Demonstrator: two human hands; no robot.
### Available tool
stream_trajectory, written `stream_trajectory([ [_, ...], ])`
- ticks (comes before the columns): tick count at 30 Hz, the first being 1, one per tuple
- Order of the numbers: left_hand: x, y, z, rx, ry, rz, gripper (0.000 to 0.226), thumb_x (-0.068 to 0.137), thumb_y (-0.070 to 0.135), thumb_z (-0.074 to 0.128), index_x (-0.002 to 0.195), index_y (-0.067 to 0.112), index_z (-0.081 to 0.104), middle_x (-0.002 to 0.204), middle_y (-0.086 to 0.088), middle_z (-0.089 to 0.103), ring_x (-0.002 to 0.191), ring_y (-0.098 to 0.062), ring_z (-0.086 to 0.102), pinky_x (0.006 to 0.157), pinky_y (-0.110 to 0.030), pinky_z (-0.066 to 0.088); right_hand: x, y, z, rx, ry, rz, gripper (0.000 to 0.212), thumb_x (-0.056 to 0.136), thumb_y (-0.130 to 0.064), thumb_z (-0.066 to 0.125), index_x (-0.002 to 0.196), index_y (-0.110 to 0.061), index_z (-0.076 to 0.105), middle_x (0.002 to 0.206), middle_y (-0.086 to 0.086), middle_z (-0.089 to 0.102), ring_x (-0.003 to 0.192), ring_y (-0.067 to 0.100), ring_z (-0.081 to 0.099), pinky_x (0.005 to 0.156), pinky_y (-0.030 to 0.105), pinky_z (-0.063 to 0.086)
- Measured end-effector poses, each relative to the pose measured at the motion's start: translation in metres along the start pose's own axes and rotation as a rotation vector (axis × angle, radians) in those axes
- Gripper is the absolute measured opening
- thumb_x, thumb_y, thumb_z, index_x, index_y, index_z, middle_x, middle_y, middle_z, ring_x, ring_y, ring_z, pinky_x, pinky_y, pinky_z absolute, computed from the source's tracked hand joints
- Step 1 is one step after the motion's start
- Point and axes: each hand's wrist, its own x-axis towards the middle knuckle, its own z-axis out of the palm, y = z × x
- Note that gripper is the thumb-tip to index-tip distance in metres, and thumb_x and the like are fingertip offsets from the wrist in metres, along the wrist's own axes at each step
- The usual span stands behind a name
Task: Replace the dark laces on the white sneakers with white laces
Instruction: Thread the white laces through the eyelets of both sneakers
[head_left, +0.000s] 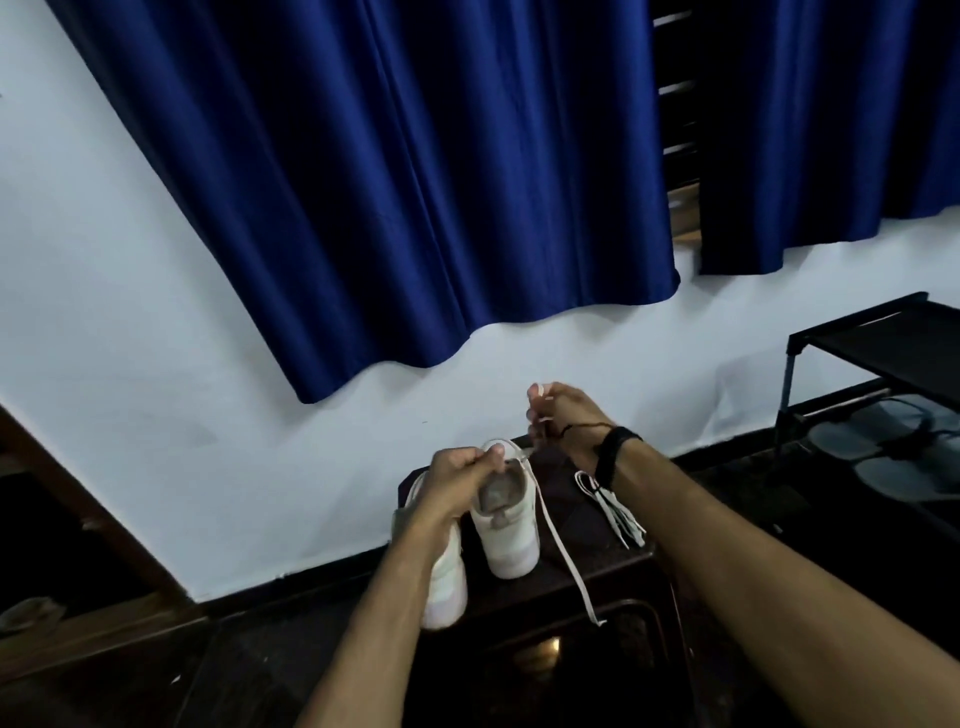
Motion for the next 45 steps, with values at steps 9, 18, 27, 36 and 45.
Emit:
stream_trajectory([
  [9, 0.020, 0.011, -0.034, 0.393, 0.000, 0.200, 0.026, 0.092, 0.025, 0.065, 0.067, 0.026, 0.072, 0.055, 0.007, 0.064, 0.050, 0.000, 0.053, 0.059, -0.023, 0.045, -0.032, 0.021, 0.017, -1.214, 0.079, -0.484, 0.054, 0.087, -0.024, 0.063, 0.136, -0.015, 0.043, 0.124, 0.010, 0.057, 0.121, 0.026, 0.048, 0.100, 0.034, 0.039],
  [18, 0.033, -0.013, -0.030, 0.176, 0.365, 0.054, 0.031, 0.075, 0.047, 0.079, 0.071, 0.017, 0.072, 0.069, 0.006, 0.069, 0.070, -0.010, 0.062, 0.070, -0.024, 0.048, 0.001, 0.047, 0.027, -0.977, -0.067, -0.496, 0.022, 0.093, -0.007, 0.054, 0.107, -0.013, 0.070, 0.089, 0.005, 0.073, 0.088, 0.018, 0.066, 0.075, 0.020, 0.042],
  [27, 0.045, -0.051, -0.021, 0.374, 0.267, -0.102, 0.014, 0.074, 0.034, 0.075, 0.061, 0.032, 0.073, 0.080, 0.006, 0.073, 0.086, -0.015, 0.065, 0.080, -0.029, 0.052, 0.033, 0.064, 0.036, -0.806, 0.113, -0.263, 0.008, 0.083, -0.027, 0.068, 0.085, -0.025, 0.075, 0.088, -0.006, 0.074, 0.089, 0.012, 0.066, 0.074, 0.022, 0.048],
  [36, 0.051, -0.078, -0.019, 0.126, 0.208, -0.003, 0.022, 0.085, 0.030, 0.074, 0.079, 0.009, 0.075, 0.074, -0.006, 0.068, 0.063, -0.002, 0.056, 0.061, -0.013, 0.044, 0.035, 0.100, 0.024, -0.769, 0.298, -0.275, 0.011, 0.084, -0.035, 0.067, 0.088, -0.027, 0.073, 0.087, -0.002, 0.074, 0.088, 0.017, 0.068, 0.072, 0.027, 0.052],
  [45, 0.059, -0.091, -0.024, -0.153, 0.293, -0.144, 0.016, 0.079, -0.004, 0.073, 0.095, 0.000, 0.071, 0.074, -0.004, 0.067, 0.068, -0.015, 0.058, 0.070, -0.025, 0.048, 0.023, 0.117, 0.037, -1.058, 0.353, -0.469, 0.013, 0.089, -0.033, 0.052, 0.096, -0.027, 0.061, 0.090, 0.001, 0.069, 0.087, 0.031, 0.063, 0.064, 0.033, 0.039],
])
